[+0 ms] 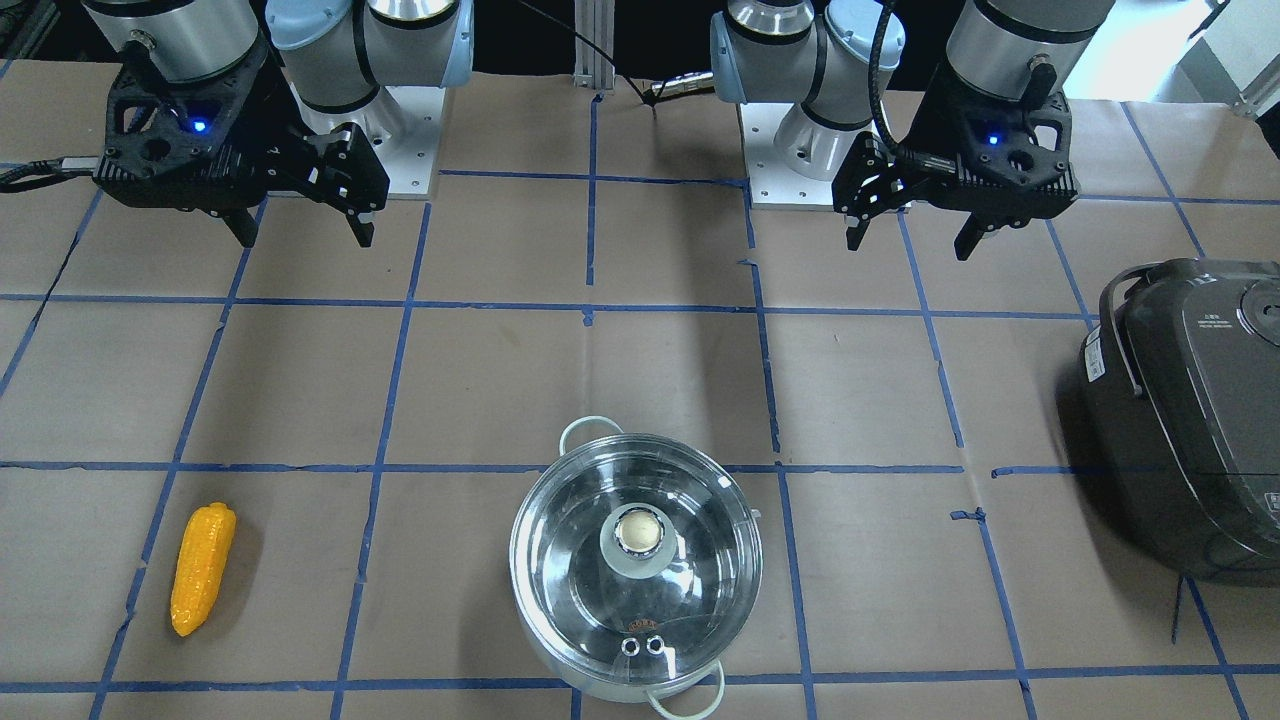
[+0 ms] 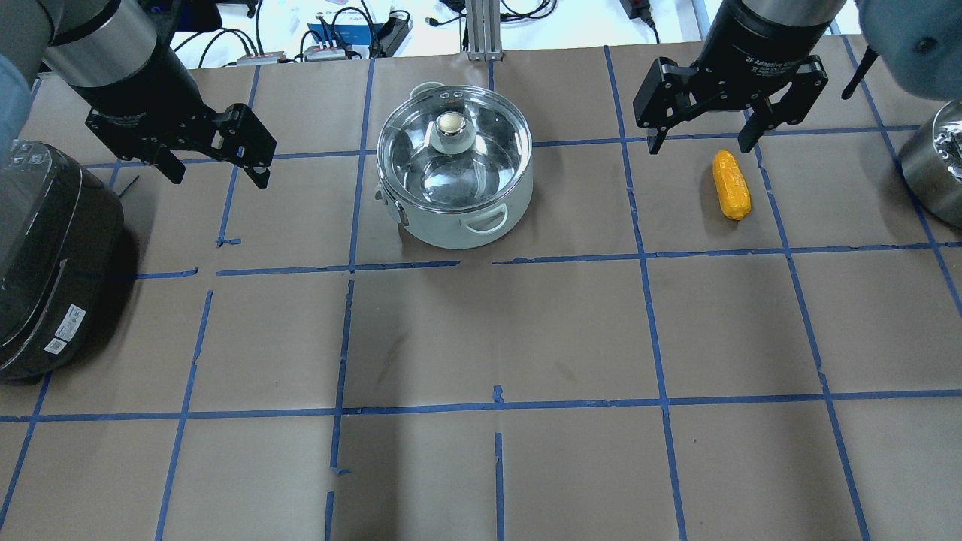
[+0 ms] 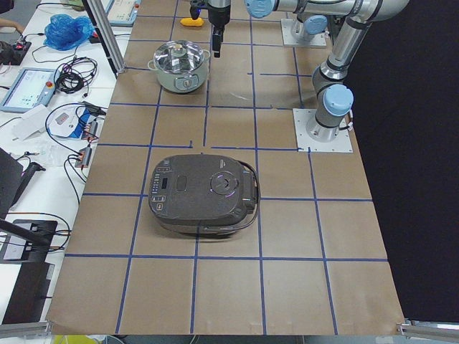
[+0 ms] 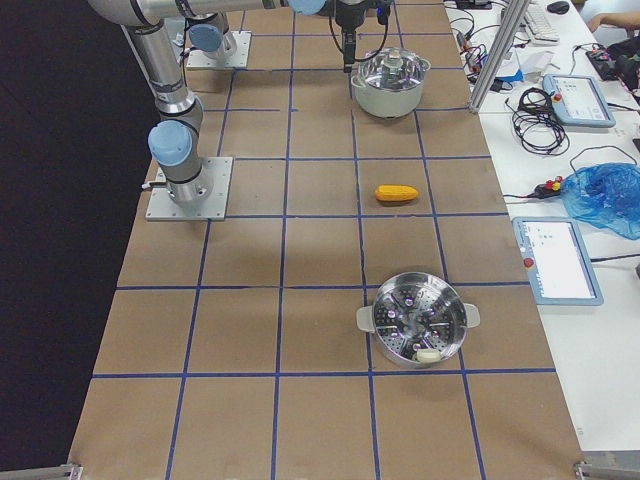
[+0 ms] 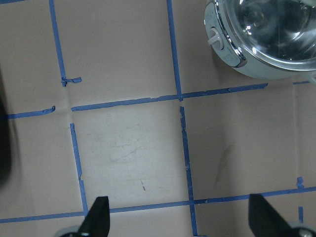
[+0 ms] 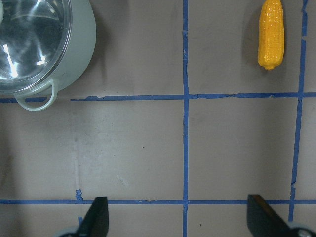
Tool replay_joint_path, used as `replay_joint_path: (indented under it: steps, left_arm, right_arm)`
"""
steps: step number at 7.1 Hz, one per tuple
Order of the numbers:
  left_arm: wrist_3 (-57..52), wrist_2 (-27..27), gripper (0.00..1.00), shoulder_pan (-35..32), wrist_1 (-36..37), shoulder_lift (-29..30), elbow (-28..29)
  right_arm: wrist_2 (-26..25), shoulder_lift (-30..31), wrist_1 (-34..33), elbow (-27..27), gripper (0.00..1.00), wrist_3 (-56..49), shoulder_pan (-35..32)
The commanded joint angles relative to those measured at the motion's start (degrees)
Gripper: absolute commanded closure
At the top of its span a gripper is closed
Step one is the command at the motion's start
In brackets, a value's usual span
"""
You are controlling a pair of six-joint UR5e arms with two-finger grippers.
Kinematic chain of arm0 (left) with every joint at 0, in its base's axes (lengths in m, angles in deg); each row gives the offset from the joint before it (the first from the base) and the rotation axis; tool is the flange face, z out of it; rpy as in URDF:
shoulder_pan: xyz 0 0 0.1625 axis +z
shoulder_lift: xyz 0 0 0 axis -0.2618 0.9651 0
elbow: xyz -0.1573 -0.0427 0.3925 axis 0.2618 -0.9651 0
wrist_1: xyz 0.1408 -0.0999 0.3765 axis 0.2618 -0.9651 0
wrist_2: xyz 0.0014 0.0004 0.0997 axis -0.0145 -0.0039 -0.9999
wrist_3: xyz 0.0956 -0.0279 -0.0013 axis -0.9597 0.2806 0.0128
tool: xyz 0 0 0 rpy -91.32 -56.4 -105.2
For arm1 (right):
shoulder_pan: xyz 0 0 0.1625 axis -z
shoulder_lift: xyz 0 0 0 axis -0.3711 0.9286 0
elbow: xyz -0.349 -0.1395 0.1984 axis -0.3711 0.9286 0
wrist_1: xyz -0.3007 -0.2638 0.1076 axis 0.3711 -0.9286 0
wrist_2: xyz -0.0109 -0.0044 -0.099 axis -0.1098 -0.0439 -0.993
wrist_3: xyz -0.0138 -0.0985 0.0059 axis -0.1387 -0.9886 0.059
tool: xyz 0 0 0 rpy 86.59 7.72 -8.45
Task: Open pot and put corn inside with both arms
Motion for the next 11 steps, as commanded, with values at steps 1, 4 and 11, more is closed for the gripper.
replay_joint_path:
  steps: [1,4,11]
  left_arm:
    - [0.0,0.4,0.0,-0.1,0.0,0.1,0.0]
    - [0.2,0.2,0.0,-0.1,-0.4,0.0,0.2]
    - [10.0,0.8,0.0,-13.1,3.9,12.4,13.5]
  right_arm:
    - [-3.0,0.1,1.8,-0.5,0.0,-0.5,0.1]
    - [-3.0,0.1,1.9,-0.5,0.0,-0.6,0.1]
    - [-2.6,-0.6,1.2,-0.3,0.0,-0.5,-0.3]
